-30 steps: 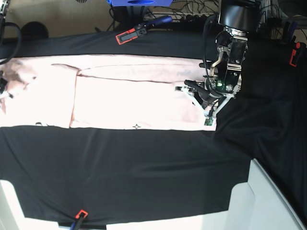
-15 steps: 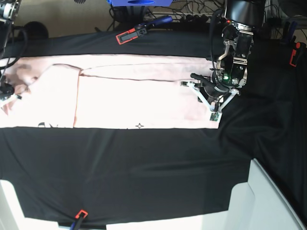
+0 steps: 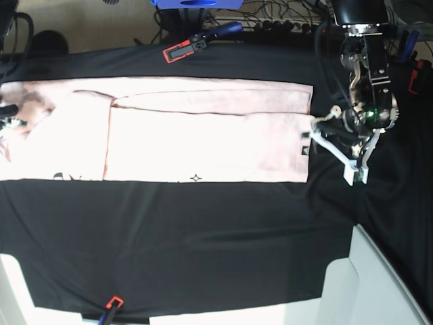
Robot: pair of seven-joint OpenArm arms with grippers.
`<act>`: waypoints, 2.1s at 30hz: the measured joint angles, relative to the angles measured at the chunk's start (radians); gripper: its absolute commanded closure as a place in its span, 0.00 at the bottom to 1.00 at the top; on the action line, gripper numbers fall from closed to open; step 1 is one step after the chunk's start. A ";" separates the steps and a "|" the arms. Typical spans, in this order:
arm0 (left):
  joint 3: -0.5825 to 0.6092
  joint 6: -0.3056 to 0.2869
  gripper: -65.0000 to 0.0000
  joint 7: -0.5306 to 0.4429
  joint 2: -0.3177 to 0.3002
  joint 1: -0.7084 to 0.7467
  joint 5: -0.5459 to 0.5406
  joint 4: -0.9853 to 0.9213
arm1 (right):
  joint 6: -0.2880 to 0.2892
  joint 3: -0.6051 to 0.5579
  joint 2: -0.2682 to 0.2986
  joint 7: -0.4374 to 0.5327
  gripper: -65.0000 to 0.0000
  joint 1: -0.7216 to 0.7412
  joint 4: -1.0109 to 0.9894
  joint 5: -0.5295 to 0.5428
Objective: Fold the T-shirt properly
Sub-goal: 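Grasp the shirt side edge with the left gripper and pull it outward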
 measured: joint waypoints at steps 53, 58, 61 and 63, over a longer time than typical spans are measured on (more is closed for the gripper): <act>-0.019 -0.226 0.12 -0.015 -0.092 -0.043 -0.393 -0.319 | -0.001 -0.002 -0.051 0.003 0.99 -0.058 0.008 0.003; -0.013 -0.227 0.12 -0.022 -0.089 -0.052 -0.394 -0.373 | 0.001 -0.002 -0.055 0.002 0.99 -0.072 0.008 0.003; -0.014 -0.229 0.12 -0.057 -0.081 -0.071 -0.407 -0.413 | 0.000 -0.002 -0.052 0.003 0.99 -0.072 0.009 0.003; -0.014 -0.229 0.12 -0.102 -0.074 -0.076 -0.408 -0.438 | 0.000 -0.002 -0.053 0.003 0.99 -0.072 0.009 0.003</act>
